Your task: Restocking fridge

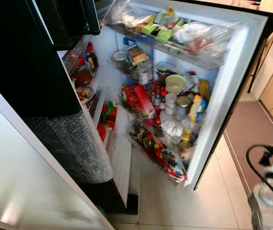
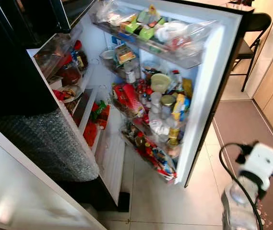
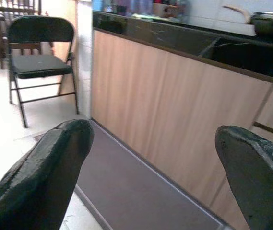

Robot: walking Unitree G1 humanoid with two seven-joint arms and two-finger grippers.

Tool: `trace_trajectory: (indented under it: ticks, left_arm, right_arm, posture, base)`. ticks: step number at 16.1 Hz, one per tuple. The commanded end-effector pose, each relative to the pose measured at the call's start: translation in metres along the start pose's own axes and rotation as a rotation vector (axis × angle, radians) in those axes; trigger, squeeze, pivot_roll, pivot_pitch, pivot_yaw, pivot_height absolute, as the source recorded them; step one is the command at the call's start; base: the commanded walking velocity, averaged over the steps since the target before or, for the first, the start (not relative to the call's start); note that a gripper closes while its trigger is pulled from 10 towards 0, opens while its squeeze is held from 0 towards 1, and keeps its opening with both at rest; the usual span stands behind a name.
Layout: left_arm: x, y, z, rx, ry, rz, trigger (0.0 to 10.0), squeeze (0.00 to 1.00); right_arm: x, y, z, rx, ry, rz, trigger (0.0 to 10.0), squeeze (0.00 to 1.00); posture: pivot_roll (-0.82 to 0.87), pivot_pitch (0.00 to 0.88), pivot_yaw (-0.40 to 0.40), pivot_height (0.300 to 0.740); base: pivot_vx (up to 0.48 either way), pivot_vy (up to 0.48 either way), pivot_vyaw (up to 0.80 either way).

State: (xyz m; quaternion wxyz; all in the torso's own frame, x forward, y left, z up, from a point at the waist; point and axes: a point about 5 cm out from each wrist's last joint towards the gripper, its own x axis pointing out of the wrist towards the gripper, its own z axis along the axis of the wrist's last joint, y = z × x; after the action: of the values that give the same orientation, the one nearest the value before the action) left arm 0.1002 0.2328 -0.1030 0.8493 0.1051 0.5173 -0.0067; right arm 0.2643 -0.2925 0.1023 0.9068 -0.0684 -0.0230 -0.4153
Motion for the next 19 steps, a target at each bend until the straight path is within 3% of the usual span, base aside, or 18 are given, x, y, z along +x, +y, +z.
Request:
trace_trajectory:
  ticks: [1, 6, 12, 19]
  left_arm:
    - [-0.001, 0.001, -0.005, -0.012, 0.013, 0.008, 10.0, 0.0]
    - [-0.002, 0.001, -0.006, 0.001, 0.015, 0.002, 10.0, 0.0]
    - [-0.001, 0.001, -0.004, 0.0, 0.01, -0.003, 10.0, 0.0]
    - [-0.001, 0.003, -0.003, -0.023, 0.008, 0.009, 10.0, 0.0]
  right_arm:
    - [0.004, 0.005, 0.003, 0.001, 0.014, 0.023, 10.0, 0.0]
    - [0.006, 0.033, 0.013, -0.028, 0.012, 0.132, 10.0, 0.0]
    - [-0.003, 0.064, 0.016, 0.002, 0.036, 0.283, 10.0, 0.0]
    - [-0.02, 0.081, 0.012, -0.017, 0.042, 0.42, 10.0, 0.0]
  posture:
    - [-0.23, 0.0, 0.092, 0.74]
    - [-0.23, 0.0, 0.103, 0.74]
    - [-0.24, 0.0, 0.104, 0.74]
    - [-0.22, 0.0, 0.098, 0.74]
  base:
    - [0.0, 0.0, 0.0]
    - [0.0, 0.0, 0.0]
    - [0.0, 0.0, 0.0]
    - [0.0, 0.0, 0.0]
